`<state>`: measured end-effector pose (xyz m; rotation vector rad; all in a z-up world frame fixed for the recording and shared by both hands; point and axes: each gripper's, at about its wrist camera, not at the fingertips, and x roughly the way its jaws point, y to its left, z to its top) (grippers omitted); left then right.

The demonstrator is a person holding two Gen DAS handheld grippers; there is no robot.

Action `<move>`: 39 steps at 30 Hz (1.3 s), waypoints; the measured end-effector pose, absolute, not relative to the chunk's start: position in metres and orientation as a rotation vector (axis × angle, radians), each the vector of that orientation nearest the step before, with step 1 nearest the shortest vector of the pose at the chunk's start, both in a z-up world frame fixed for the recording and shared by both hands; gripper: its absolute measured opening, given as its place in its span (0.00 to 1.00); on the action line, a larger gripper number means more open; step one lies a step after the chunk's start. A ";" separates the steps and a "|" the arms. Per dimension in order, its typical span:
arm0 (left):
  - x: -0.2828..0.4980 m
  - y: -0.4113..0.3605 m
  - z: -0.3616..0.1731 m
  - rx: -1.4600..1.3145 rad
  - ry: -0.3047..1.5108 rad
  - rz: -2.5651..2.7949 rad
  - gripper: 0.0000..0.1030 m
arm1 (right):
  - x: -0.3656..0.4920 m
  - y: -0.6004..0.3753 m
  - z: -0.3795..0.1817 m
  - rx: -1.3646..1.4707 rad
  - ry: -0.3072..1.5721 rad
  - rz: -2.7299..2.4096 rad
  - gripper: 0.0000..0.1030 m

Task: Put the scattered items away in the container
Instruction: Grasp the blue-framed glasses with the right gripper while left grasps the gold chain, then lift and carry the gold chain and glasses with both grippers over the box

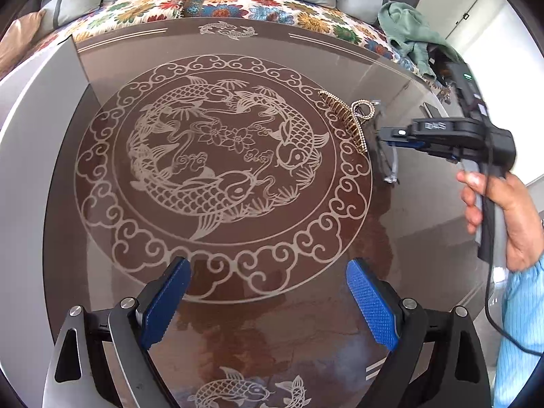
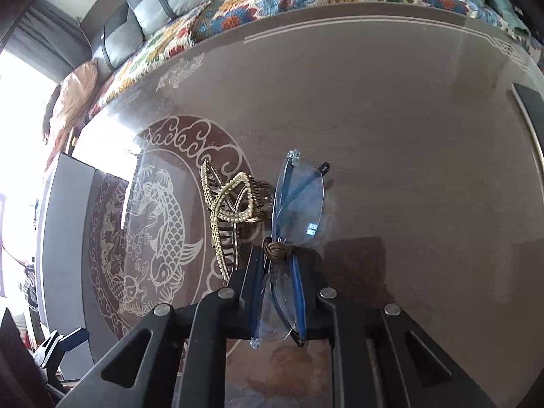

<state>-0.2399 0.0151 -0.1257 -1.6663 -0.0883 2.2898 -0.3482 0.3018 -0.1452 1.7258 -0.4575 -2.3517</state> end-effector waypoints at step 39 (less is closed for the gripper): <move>-0.401 0.170 -0.174 -1.739 0.099 2.345 0.75 | -0.184 0.378 -0.166 1.150 -1.058 -2.337 0.16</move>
